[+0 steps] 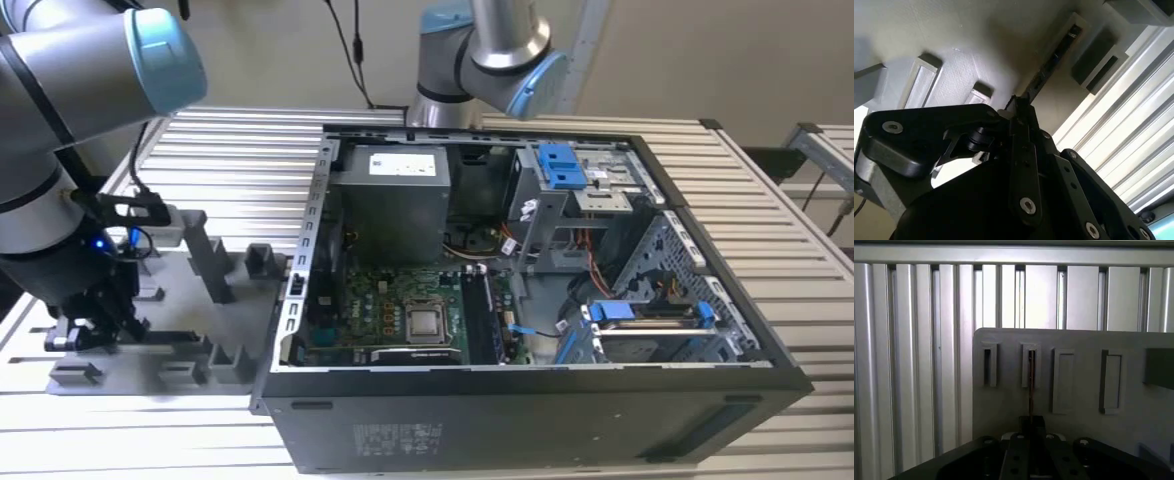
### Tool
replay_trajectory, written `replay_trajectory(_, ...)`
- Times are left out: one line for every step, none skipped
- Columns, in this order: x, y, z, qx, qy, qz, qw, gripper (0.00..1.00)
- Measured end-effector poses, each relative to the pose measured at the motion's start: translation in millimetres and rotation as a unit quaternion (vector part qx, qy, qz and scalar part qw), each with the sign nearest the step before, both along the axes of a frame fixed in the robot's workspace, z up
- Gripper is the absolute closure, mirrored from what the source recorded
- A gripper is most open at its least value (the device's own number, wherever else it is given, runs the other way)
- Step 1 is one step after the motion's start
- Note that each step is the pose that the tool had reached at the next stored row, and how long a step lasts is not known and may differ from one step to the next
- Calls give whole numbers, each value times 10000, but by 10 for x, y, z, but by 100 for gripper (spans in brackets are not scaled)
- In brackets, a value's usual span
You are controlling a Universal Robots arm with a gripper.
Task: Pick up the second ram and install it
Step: 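Pick up the second ram and move it above second insertion slot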
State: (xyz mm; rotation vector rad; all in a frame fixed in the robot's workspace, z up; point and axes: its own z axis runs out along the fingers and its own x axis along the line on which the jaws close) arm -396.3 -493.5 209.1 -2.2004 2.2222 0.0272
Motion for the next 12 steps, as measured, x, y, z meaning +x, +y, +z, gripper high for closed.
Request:
replay_trajectory(0,0,20,0,0,0,10000,86)
replay_trajectory(0,0,41,0,0,0,10000,86)
replay_trajectory(0,0,58,0,0,0,10000,86)
replay_trajectory(0,0,72,0,0,0,10000,86)
replay_trajectory(0,0,86,0,0,0,10000,86)
replay_trajectory(1,0,98,0,0,1,10000,86)
replay_trajectory(1,-1,112,-1,1,1,10000,86)
replay_trajectory(1,-1,123,0,0,1,10000,86)
replay_trajectory(1,-1,131,0,0,1,10000,86)
replay_trajectory(0,0,140,0,0,0,10000,86)
replay_trajectory(0,0,153,0,0,0,10000,86)
replay_trajectory(0,0,166,0,0,0,10000,86)
